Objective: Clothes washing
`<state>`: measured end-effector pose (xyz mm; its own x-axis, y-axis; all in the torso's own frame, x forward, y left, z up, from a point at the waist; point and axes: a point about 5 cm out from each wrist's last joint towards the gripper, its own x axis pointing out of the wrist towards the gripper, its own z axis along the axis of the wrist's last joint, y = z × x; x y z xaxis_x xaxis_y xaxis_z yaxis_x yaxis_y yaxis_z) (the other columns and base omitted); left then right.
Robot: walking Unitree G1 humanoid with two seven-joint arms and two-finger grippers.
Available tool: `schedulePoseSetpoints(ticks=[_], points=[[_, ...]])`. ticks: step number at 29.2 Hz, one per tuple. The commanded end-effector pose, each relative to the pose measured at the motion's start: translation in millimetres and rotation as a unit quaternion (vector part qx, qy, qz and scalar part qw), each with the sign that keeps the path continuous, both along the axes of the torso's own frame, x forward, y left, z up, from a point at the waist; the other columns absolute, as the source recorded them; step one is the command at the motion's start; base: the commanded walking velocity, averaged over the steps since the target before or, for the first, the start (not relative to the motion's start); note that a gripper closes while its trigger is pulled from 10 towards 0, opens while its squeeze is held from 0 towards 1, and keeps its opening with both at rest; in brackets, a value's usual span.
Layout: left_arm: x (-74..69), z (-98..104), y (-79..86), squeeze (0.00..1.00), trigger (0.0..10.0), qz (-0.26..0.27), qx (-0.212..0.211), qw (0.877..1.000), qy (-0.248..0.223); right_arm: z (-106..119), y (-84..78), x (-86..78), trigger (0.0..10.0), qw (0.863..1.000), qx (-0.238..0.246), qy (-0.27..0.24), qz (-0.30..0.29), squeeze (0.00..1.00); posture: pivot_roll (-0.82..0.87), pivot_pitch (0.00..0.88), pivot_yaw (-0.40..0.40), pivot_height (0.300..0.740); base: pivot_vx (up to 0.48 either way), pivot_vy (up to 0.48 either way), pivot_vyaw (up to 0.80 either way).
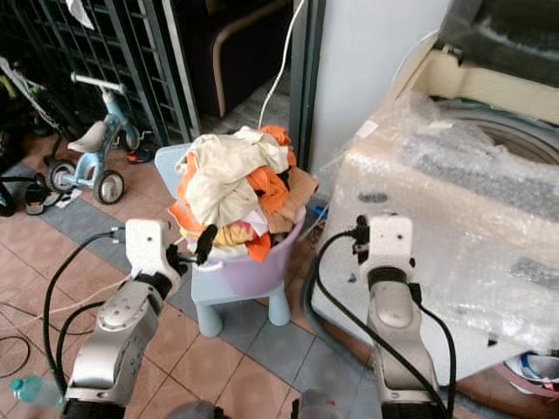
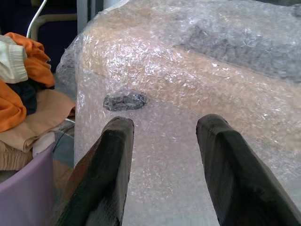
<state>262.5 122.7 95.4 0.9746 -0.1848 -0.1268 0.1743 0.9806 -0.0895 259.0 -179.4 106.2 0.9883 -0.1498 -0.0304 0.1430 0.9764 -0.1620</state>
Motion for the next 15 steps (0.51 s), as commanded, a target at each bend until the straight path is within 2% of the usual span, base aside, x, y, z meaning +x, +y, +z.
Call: schedulePoseSetpoints(ticks=[1,7,8,9,15], points=[[0.5,-1,4.5,0.00,10.0,0.016,0.008,1.000,-0.001,4,2.6,-1.8,10.0,1.000,0.007,-0.011,0.002,0.00,-0.07,0.000,0.032,0.740,0.000,0.000,-0.42],[-2.7,0,13.9,0.00,10.0,0.042,0.013,0.999,-0.004,2,8.4,-8.6,10.0,0.999,0.021,-0.005,0.035,0.00,-0.08,0.000,0.031,0.740,0.000,0.000,0.00],[-4.3,-1,15.5,0.00,10.0,0.044,0.013,0.999,-0.003,2,9.0,-9.9,10.0,0.999,0.025,-0.007,0.040,0.61,-0.07,0.000,0.029,0.740,0.000,0.000,0.00],[-7.4,-2,18.7,0.00,10.0,0.049,0.017,0.999,-0.001,3,10.3,-12.1,10.0,0.998,0.038,-0.012,0.050,1.00,-0.07,0.000,0.028,0.740,0.000,0.000,0.00],[-11.4,-5,23.3,0.00,10.0,0.060,0.021,0.998,0.004,3,9.3,-12.3,10.0,0.998,0.045,-0.010,0.049,1.00,-0.07,0.000,0.026,0.740,0.000,0.000,0.00]])
